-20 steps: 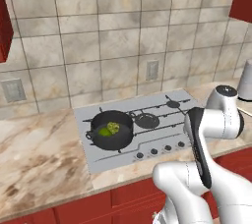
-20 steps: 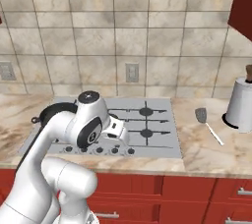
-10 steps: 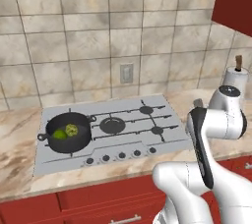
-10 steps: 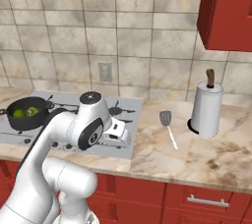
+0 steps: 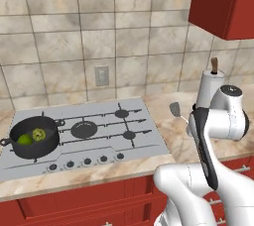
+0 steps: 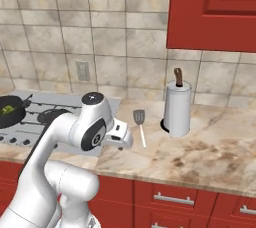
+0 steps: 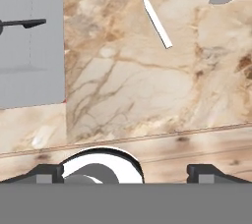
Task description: Put the broccoli and lime in the pot. Retrieve the spatula and lightly stir the vegetables in the pot.
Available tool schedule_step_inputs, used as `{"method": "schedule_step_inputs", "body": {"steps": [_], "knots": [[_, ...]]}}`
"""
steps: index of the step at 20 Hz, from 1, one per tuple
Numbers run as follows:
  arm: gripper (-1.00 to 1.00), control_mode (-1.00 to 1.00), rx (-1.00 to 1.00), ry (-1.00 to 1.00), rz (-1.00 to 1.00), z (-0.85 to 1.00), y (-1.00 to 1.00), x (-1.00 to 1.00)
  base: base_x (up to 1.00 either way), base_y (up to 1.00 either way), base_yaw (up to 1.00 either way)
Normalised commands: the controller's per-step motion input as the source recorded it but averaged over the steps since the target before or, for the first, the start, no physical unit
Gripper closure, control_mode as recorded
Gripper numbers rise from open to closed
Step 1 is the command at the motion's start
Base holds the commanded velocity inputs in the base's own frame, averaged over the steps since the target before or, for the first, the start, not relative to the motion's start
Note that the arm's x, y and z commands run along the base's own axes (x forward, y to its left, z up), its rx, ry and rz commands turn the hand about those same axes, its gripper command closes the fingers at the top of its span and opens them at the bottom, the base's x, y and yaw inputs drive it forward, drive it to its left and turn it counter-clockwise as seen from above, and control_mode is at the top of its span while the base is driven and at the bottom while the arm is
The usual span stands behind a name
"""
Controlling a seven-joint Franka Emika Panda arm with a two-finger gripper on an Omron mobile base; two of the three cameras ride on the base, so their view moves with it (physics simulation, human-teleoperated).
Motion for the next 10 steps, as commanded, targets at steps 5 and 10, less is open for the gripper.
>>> {"method": "schedule_step_inputs", "body": {"steps": [5, 10], "knots": [[-1.0, 1.0, 0.0, 0.0, 0.0, 0.0, 0.0, 0.0, 0.1, 0.0, -0.02], [-1.0, 1.0, 0.0, 0.0, 0.0, 0.0, 0.0, 0.0, 0.0, 0.0, 0.0]]}}
